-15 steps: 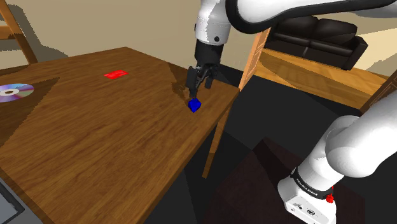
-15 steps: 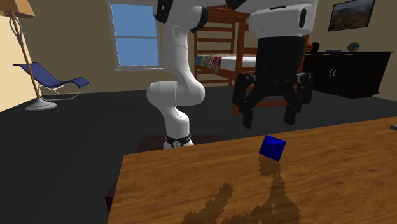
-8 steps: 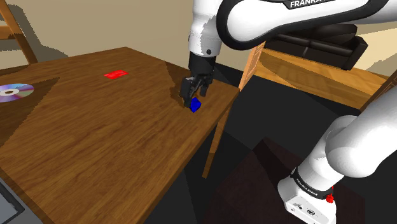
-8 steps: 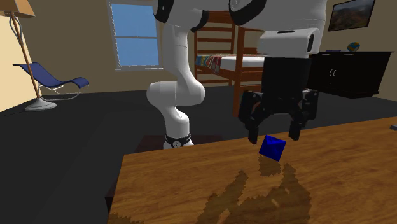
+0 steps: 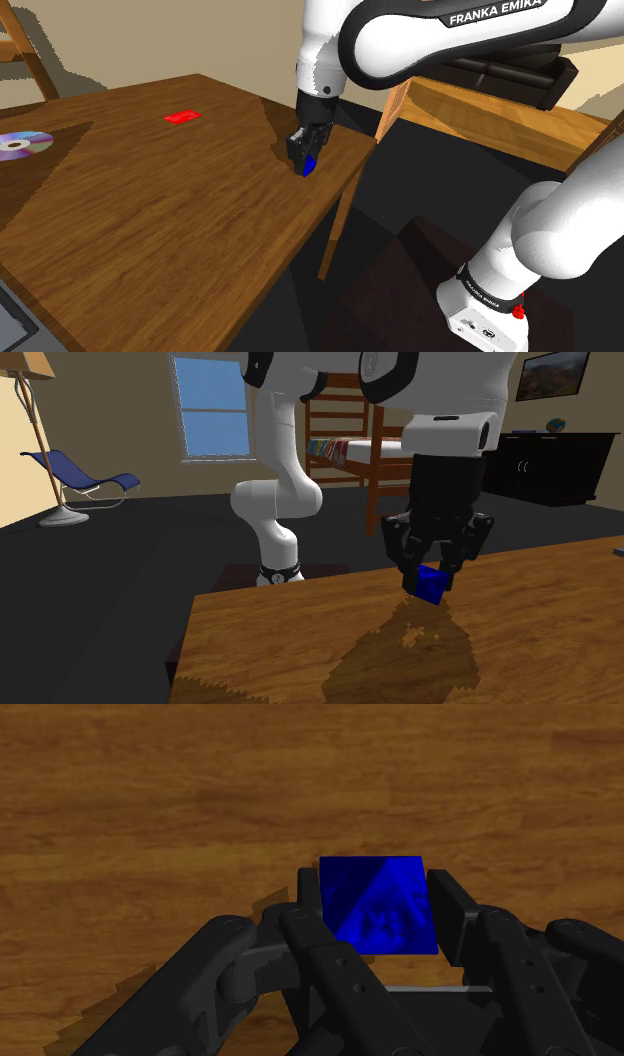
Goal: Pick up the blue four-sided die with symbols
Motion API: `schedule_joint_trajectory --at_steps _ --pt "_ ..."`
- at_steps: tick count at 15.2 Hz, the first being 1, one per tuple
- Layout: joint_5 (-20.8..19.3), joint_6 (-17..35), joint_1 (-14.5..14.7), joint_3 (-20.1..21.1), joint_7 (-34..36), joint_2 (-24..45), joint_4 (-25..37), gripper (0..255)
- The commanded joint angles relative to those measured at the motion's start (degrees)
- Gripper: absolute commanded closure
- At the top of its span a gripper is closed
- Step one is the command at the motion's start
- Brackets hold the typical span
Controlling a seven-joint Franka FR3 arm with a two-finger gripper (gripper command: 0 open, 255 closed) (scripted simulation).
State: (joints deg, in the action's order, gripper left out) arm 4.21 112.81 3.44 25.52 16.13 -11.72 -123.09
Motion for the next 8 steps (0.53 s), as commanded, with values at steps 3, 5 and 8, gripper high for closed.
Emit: schedule_joint_trajectory --at_steps 3,5,8 --pt "0.0 0.0 0.0 0.0 0.0 0.0 0.0 255" --pt "0.0 0.0 0.0 0.0 0.0 0.0 0.0 255" --pt "0.1 -2.4 0.0 -0.2 -0.1 -0.5 1.9 255"
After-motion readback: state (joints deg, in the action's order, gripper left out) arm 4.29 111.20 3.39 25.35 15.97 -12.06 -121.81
